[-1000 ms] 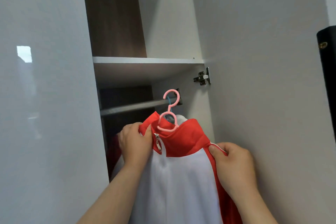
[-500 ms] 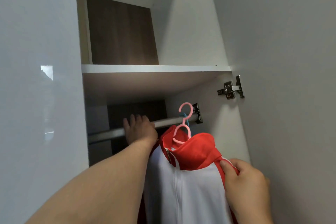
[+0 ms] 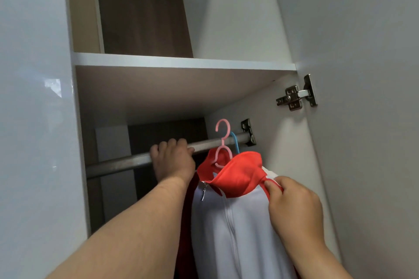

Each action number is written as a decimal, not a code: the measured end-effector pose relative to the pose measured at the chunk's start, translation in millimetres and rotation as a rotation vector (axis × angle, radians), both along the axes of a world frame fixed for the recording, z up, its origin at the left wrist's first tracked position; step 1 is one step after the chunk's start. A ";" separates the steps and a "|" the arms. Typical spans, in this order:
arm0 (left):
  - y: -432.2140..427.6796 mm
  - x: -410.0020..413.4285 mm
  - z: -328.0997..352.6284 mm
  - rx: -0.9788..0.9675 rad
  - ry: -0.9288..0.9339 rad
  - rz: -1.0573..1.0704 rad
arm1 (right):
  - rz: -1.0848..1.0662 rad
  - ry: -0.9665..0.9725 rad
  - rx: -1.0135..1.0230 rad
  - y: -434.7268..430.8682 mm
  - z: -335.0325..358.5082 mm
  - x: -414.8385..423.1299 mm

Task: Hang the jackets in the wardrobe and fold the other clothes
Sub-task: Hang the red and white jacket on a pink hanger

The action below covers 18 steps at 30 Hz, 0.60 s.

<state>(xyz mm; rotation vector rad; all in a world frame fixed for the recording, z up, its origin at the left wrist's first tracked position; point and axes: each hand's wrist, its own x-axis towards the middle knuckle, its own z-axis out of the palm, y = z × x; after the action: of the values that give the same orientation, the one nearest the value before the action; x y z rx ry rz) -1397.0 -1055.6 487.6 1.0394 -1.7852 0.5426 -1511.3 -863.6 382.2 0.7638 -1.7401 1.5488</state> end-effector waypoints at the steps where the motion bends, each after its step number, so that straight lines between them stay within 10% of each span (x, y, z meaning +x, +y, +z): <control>1: 0.7 0.3 0.3 -0.001 0.003 -0.001 | -0.028 0.043 0.028 -1.5 2.3 2.4; 18: 6.2 4.2 0.7 0.026 -0.015 -0.015 | -0.056 0.115 0.259 -4.3 -15.8 1.6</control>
<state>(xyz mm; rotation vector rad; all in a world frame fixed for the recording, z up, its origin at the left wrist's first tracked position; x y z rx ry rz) -1392.9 -1049.4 488.3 1.0417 -1.8164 0.5210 -1509.7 -867.9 366.3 0.9033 -1.8802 1.2316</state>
